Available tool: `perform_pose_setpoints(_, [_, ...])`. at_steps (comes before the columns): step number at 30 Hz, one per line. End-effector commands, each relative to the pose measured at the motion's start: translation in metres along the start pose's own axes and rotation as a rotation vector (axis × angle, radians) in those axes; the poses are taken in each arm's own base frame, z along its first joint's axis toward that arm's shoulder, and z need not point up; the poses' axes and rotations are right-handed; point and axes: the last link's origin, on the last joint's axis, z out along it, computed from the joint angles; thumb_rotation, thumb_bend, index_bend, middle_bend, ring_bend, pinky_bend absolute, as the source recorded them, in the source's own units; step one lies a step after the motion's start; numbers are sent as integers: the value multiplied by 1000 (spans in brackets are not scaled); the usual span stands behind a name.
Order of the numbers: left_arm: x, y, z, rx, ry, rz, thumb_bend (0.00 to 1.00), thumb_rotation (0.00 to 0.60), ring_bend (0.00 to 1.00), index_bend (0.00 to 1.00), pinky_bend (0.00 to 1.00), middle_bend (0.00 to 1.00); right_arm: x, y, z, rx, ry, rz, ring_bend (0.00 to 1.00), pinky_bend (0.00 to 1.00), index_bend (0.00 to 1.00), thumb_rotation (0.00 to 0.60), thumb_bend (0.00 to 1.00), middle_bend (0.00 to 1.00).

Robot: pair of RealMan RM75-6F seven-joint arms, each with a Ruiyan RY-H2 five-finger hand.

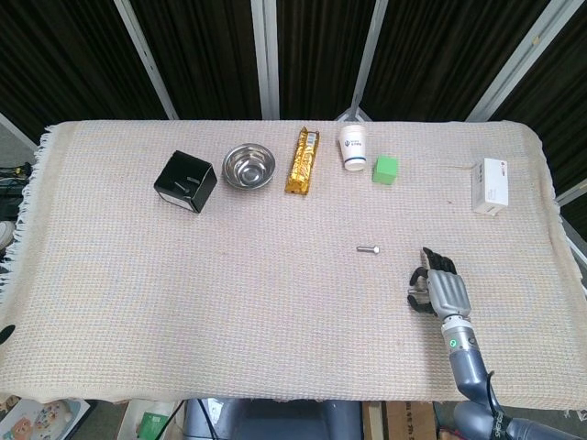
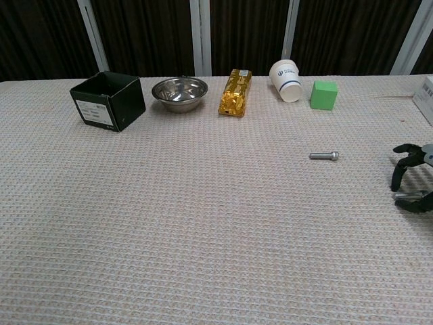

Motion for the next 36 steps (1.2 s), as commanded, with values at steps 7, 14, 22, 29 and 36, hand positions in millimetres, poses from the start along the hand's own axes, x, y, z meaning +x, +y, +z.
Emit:
perform_pose_setpoints(7, [-2,2,1,3,-2,5,42,600,9,92,9,98,2,3,1,-8,-2,5,0,0,547,600,337,0])
perform_pose_setpoints(14, [-2,2,1,7,1,5,42,600,9,94,9,98,2,4,1,-10,-9,10,0,0,565,600,345,0])
perform_pose_setpoints(22, [-2,2,1,9,0,6,42,600,9,96,9,99,-1,4,1,-9,-21,12,0,0,575,600,347,0])
perform_pose_setpoints(29, [-2,2,1,11,2,5,42,600,9,98,9,99,2,0,1,3,-17,16,0,0,603,600,353,0])
perform_pose_setpoints(36, [-3,3,1,10,0,5,42,600,9,100,9,99,13,-5,-4,24,5,50,0,0,605,600,353,0])
